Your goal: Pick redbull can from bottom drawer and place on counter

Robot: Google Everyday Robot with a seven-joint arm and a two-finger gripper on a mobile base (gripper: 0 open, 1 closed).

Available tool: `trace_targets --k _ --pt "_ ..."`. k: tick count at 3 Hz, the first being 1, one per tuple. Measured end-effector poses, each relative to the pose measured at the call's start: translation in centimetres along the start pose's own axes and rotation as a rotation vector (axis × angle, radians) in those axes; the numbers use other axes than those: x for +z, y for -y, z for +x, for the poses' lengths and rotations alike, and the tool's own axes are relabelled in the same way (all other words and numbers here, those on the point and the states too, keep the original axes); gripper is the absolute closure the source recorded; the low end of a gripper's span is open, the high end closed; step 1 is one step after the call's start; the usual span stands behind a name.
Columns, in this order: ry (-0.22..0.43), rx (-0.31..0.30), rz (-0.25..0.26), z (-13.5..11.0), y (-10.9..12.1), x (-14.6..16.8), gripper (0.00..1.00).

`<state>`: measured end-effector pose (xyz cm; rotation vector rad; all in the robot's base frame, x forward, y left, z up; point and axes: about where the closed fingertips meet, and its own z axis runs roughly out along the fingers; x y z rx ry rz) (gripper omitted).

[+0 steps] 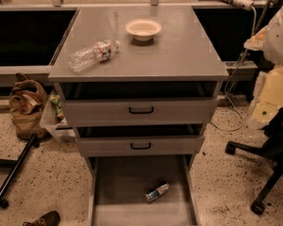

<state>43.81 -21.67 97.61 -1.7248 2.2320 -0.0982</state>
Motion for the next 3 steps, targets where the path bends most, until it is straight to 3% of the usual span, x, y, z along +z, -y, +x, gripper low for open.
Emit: trace_targets --k 1,2,3 --pt "0.0 0.0 0.0 0.0 0.0 0.0 0.0" --pt "0.053 -0.001 -0.016 -0.1 -0.3 1.9 0.0" --pt "0.109 -0.006 -0.049 0.0 -0.9 6.7 0.0"
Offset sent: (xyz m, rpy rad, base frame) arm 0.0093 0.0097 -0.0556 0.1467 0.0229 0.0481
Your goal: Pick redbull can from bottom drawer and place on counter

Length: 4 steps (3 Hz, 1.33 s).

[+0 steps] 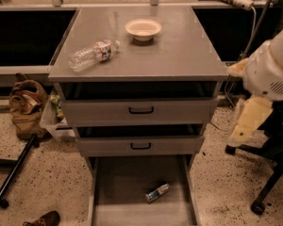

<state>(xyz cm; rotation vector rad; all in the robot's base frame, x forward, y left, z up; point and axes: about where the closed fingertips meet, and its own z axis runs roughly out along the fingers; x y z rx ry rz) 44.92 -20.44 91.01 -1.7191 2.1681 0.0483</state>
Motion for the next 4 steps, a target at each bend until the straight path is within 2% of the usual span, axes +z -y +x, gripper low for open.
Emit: trace_targets --k 1,2,3,4 --pt "0.024 0.014 -0.039 0.6 -1.2 8.1 0.0" --pt "0.018 0.018 -0.085 1.1 -2.8 16.1 0.0" --pt "0.018 0.018 -0.085 1.1 -2.8 16.1 0.0" --pt "0.066 0.023 -0.085 0.8 -2.2 18.7 0.0"
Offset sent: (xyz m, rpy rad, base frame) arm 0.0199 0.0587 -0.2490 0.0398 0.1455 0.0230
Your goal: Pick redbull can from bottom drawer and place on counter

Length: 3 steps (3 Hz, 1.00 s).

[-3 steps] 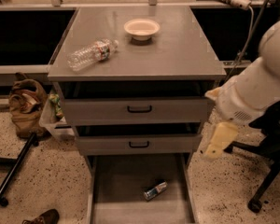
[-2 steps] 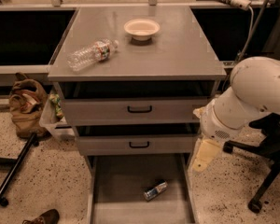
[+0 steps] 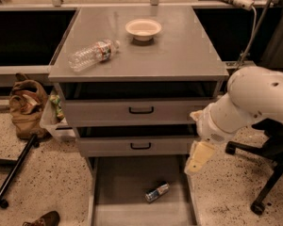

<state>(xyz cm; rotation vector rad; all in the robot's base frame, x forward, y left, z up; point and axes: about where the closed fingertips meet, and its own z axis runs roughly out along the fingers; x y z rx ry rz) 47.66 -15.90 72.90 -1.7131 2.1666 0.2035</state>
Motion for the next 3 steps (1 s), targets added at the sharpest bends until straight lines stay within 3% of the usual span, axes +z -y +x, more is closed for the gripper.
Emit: trace_targets --k 2,3 --pt "0.182 0.103 0.068 1.4 4.4 9.1 0.0" --pt "0.264 0.109 0.045 1.4 4.5 11.3 0.0"
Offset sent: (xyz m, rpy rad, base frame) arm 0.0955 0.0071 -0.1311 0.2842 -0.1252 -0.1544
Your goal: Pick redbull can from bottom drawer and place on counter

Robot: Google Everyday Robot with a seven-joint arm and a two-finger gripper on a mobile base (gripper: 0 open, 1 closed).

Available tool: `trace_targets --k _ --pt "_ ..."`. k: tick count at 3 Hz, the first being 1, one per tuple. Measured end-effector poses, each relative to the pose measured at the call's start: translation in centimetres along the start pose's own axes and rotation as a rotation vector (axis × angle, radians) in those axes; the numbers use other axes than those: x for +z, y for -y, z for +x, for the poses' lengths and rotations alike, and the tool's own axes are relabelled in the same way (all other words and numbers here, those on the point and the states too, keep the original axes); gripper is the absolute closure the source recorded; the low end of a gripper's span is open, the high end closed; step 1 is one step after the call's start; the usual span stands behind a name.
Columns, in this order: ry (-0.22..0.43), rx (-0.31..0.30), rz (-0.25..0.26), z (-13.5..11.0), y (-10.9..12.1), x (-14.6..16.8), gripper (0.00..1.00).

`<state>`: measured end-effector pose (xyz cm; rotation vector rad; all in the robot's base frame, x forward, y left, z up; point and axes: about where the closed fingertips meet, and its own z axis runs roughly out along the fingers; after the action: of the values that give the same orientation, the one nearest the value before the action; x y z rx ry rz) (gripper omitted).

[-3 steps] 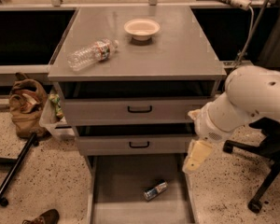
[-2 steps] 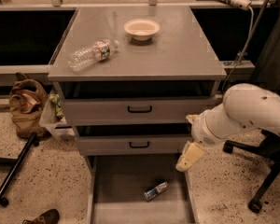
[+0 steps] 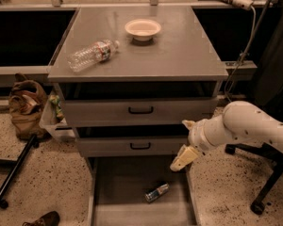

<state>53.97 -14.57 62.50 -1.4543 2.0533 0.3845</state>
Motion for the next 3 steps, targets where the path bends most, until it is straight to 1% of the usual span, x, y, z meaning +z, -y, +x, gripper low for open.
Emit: trace_targets --k 1,2,3 --pt "0.0 0.0 0.0 0.0 0.0 0.0 0.0" --pt "0.03 0.02 -0.017 1.4 -0.3 3.5 0.0" --pt "0.139 0.07 -0.017 3.6 0.1 8.6 0.0"
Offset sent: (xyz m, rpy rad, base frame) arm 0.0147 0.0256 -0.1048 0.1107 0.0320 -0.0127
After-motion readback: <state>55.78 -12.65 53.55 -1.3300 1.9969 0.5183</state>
